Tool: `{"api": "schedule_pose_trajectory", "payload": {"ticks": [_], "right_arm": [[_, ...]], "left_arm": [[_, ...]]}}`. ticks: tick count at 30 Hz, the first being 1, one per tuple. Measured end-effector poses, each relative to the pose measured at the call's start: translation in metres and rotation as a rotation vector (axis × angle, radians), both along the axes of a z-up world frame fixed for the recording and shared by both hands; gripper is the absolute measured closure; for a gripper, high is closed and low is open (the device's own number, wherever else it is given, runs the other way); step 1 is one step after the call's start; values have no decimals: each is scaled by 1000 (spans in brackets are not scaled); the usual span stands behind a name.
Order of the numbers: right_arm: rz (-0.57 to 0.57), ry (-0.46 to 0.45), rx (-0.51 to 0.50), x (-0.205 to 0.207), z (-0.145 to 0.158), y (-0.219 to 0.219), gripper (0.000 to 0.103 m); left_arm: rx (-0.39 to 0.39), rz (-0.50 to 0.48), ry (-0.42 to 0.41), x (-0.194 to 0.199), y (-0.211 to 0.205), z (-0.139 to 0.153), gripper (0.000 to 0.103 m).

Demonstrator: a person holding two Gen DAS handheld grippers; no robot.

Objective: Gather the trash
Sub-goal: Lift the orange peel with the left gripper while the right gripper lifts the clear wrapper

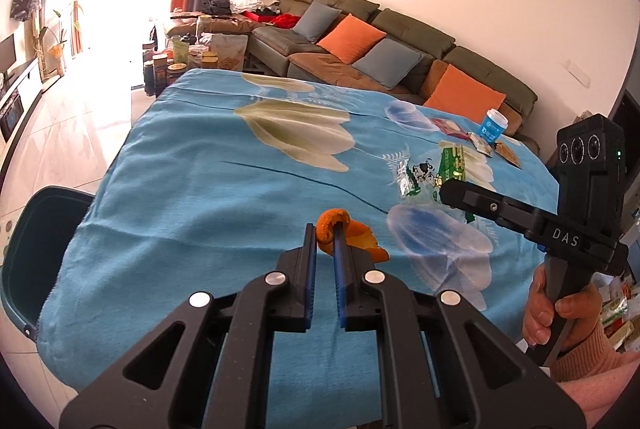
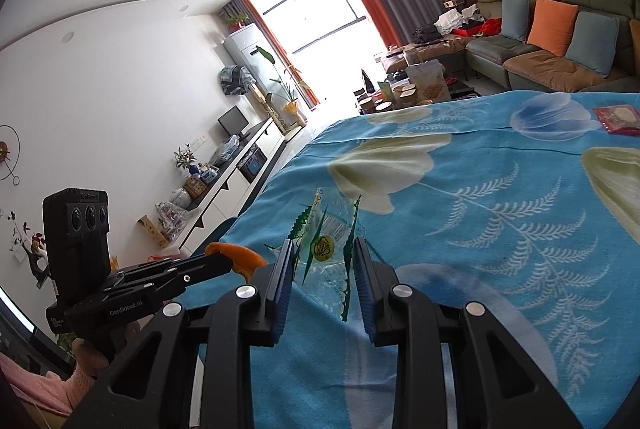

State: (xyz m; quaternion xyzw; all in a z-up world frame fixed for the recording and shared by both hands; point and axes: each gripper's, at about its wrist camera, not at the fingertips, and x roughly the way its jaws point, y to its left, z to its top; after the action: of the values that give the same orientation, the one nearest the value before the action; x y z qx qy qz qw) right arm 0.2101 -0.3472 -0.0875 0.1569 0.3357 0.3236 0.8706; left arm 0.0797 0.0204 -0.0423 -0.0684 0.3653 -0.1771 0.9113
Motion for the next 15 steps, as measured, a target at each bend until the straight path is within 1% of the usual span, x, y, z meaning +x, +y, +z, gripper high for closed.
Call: {"api": "schedule_pose_trajectory", "payload": {"ticks": [15], "right_arm": [[37,4,-3,0,-2,19,75]], "left_arm": [[5,48,-6,-3,16,0,94]]}}
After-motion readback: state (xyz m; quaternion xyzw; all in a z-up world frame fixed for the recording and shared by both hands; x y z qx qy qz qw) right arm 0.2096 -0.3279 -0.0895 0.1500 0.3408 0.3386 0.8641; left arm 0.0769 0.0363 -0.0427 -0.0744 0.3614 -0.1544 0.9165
